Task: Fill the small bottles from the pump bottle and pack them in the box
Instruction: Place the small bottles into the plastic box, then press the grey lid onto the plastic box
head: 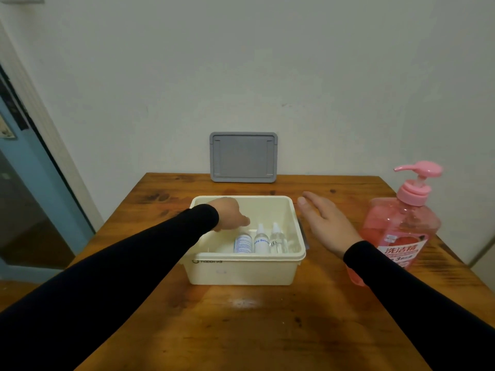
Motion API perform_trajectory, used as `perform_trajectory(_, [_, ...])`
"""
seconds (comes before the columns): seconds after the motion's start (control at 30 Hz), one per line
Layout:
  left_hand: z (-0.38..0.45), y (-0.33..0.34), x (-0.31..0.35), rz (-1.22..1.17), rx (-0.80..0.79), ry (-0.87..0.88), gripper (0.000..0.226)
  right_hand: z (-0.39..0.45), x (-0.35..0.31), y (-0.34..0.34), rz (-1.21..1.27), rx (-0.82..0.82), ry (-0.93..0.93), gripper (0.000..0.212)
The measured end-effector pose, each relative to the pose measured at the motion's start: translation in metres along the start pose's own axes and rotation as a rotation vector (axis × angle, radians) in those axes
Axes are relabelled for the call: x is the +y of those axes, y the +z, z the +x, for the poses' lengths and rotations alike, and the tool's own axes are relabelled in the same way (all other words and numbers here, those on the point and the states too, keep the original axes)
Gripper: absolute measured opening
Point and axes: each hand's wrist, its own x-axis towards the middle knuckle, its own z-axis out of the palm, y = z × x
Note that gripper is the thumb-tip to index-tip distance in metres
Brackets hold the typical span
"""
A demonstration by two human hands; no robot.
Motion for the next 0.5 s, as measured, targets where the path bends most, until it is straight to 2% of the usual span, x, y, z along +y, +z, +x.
perform_trajectory(0.1, [-0.013,-0.016,-0.001,0.08,0.126,0.092,0.042,0.001,-0.005,-0.003,-0.022,0.01,-0.022,0.075])
perform_trajectory(0.27, [-0.019,-0.044,-0.011,-0.005,0.395,0.16,0.041,0.009,-0.014,-0.001,-0.024,0.033,-0.035,0.074])
perform_trajectory(0.33, [-0.013,-0.048,-0.019,-0.033,0.444,0.161,0.04,0.015,-0.017,0.001,-0.045,0.04,-0.041,0.073])
perform_trajectory(0.5, [0.02,-0.054,-0.041,-0.075,0.529,0.117,0.061,0.043,-0.024,0.009,-0.061,0.055,-0.054,0.07])
